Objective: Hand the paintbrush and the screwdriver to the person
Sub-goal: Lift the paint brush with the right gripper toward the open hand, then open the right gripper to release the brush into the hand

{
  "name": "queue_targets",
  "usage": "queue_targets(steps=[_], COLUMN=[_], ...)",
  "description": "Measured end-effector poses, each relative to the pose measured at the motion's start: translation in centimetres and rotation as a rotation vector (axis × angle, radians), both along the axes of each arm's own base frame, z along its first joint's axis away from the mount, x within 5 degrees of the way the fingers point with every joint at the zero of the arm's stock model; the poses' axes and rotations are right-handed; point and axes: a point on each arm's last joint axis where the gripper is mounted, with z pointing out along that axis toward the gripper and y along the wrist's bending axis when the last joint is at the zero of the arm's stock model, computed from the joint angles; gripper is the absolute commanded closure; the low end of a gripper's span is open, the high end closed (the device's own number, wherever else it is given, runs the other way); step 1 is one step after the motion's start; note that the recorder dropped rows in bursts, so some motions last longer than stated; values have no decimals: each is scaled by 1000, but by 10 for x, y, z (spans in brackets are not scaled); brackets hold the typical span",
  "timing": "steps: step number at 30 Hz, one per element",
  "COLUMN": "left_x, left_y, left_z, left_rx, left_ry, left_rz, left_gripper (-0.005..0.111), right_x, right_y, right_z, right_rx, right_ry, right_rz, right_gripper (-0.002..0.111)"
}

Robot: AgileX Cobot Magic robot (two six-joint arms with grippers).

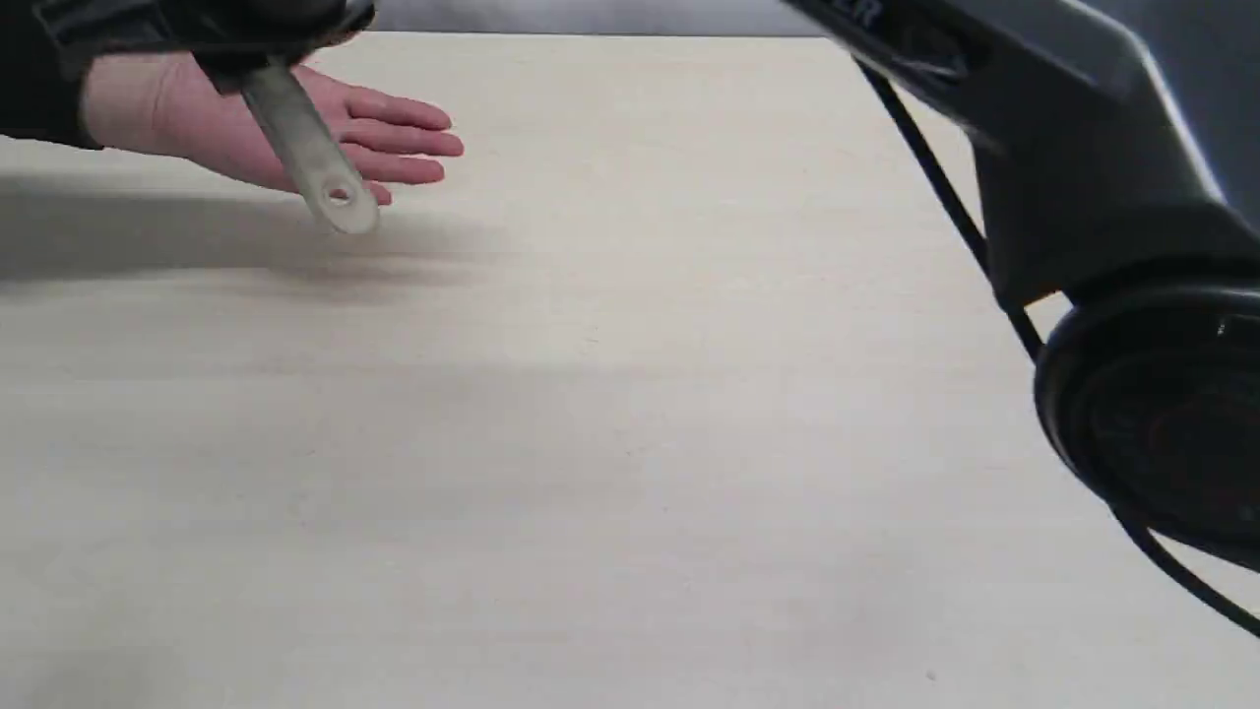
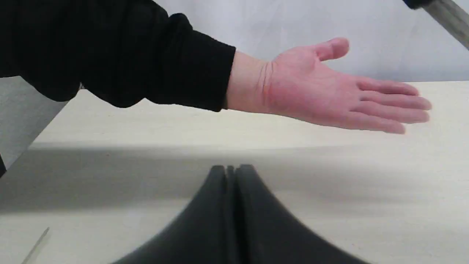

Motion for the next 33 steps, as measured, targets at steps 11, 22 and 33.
queue_targets(steps=[11,22,33], left_x=[0,0,0], left_y=[0,0,0], left_z=[0,0,0], left_rx=[0,0,0], left_ry=[0,0,0], left_rz=[0,0,0], left_gripper=[107,107,107], right_x=[39,27,-42], right_y=[11,-15,-103], right_z=[-71,-8,166], right_rx=[-56,-62,128], right_ry=[-3,-78,-377], right_rz=[15,16,-26], right_gripper=[59,104,104])
